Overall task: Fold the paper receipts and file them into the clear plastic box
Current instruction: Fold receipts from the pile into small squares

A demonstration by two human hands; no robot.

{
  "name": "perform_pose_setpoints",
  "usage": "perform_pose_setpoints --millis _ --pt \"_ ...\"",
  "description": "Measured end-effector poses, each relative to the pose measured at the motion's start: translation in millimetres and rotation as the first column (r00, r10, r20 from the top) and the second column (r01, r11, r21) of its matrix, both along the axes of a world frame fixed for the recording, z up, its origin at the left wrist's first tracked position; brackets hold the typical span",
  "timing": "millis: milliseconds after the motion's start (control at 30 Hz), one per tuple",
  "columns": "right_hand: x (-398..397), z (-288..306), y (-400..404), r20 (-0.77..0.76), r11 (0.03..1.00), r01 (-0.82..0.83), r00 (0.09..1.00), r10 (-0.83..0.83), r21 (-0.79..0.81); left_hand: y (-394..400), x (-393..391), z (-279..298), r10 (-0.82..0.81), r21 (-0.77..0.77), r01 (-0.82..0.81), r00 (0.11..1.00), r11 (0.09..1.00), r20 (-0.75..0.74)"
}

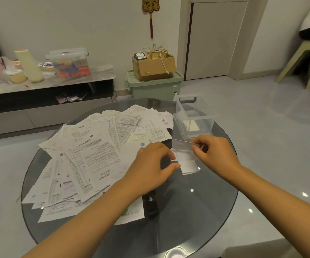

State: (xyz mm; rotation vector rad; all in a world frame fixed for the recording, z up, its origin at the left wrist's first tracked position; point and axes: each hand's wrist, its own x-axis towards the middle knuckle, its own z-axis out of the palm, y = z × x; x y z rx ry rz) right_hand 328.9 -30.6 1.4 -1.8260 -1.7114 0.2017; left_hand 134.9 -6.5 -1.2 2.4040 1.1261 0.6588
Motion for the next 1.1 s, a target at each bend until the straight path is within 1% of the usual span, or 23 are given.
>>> perform_pose_setpoints --millis 100,200,300,367,467,633,733,800,867,967,1100 --pt "5 1 1 -0.011 0.999 0.040 0.999 -0.040 0.014 2 15 -6 -0.113 0.053 0.123 0.981 0.991 -0.158" --pt "8 1 3 -0.025 0.998 0.061 0.998 -0.061 0.012 9 29 -14 -0.119 0.084 0.147 0.955 0.986 -0.272" --pt "11 1 4 -0.026 0.998 0.065 0.998 -0.064 0.007 16 36 -20 -0.103 0.080 0.136 0.940 0.988 -0.324" --pt "15 0 4 -0.022 0.998 0.065 0.998 -0.065 0.007 20 38 -24 -0.100 0.083 0.134 0.939 0.988 -0.328" --pt "21 -3 3 -0.020 0.998 0.070 0.997 -0.070 -0.002 26 41 -26 -0.095 0.052 0.114 0.954 0.992 -0.284" --pt "25 -5 4 -0.045 0.995 0.092 0.995 -0.090 0.047 38 42 -23 -0.022 -0.164 0.010 0.997 0.986 -0.070" --pt "23 -5 6 -0.056 0.988 0.124 0.991 -0.119 0.094 41 45 -23 0.048 -0.178 -0.048 0.999 0.983 -0.003" --pt "18 -6 7 -0.036 0.988 0.114 0.993 -0.111 0.105 41 48 -25 0.100 -0.196 -0.086 0.993 0.977 0.059" --pt "12 -10 6 0.031 0.994 0.082 0.996 -0.085 0.072 42 50 -28 0.144 -0.219 -0.118 0.984 0.968 0.107" --pt "6 -19 7 0.115 0.999 0.047 0.992 -0.044 -0.024 43 50 -30 0.201 -0.230 -0.163 0.968 0.960 0.153" --pt "5 -27 11 0.164 0.991 -0.011 0.986 0.032 -0.130 40 49 -28 0.189 -0.226 -0.149 0.968 0.963 0.166"
